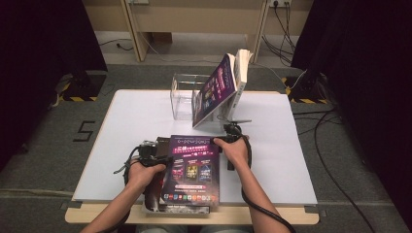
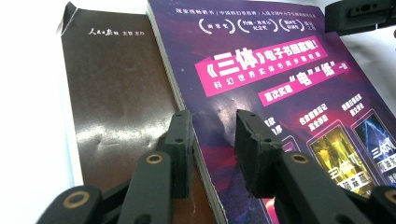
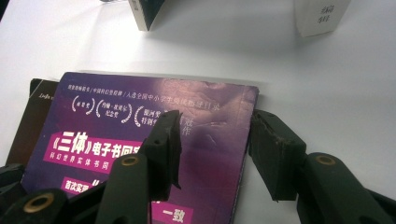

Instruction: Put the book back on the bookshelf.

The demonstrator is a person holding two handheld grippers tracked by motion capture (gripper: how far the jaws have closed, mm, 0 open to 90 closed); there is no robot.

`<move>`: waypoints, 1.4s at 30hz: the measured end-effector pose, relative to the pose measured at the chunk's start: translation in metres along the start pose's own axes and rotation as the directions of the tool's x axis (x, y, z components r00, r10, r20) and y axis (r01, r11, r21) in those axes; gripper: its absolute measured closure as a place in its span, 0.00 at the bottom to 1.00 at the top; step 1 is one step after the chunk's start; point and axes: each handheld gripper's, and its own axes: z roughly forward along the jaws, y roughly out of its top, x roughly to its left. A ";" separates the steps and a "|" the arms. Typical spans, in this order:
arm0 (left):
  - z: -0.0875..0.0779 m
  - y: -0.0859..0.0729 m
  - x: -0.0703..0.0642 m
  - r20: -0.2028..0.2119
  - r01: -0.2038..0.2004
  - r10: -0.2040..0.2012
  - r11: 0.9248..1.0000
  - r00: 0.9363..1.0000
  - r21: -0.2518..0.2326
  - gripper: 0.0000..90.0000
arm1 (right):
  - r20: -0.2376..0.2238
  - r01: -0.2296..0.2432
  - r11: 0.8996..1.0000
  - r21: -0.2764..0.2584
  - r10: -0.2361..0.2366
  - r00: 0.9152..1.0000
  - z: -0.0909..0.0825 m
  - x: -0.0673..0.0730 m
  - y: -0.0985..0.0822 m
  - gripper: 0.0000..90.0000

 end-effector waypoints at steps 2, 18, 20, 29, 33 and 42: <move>0.000 0.000 0.002 0.017 0.012 -0.012 1.000 1.000 0.003 0.75 | -0.003 -0.002 1.000 0.000 0.002 1.000 -0.001 -0.002 0.000 0.63; -0.004 0.006 0.012 0.004 0.076 -0.076 0.997 0.997 -0.009 0.80 | -0.002 0.028 1.000 -0.003 -0.028 1.000 0.000 -0.002 -0.001 0.63; -0.008 0.007 0.014 -0.018 0.060 -0.060 0.998 0.998 -0.019 0.84 | 0.000 0.029 1.000 -0.001 -0.029 1.000 0.000 -0.001 -0.001 0.63; -0.004 0.004 0.018 -0.013 0.073 -0.073 0.997 0.997 0.012 0.96 | -0.019 -0.017 1.000 0.002 0.017 1.000 -0.001 -0.004 0.001 0.63; -0.002 0.004 0.015 -0.009 0.067 -0.067 0.998 0.998 0.015 0.96 | 0.006 -0.030 0.999 -0.036 0.030 1.000 0.001 -0.006 0.005 0.59; 0.000 0.005 0.016 -0.003 0.062 -0.062 0.998 0.998 0.019 0.99 | -0.015 -0.011 0.999 -0.046 0.010 1.000 0.006 -0.006 0.009 0.57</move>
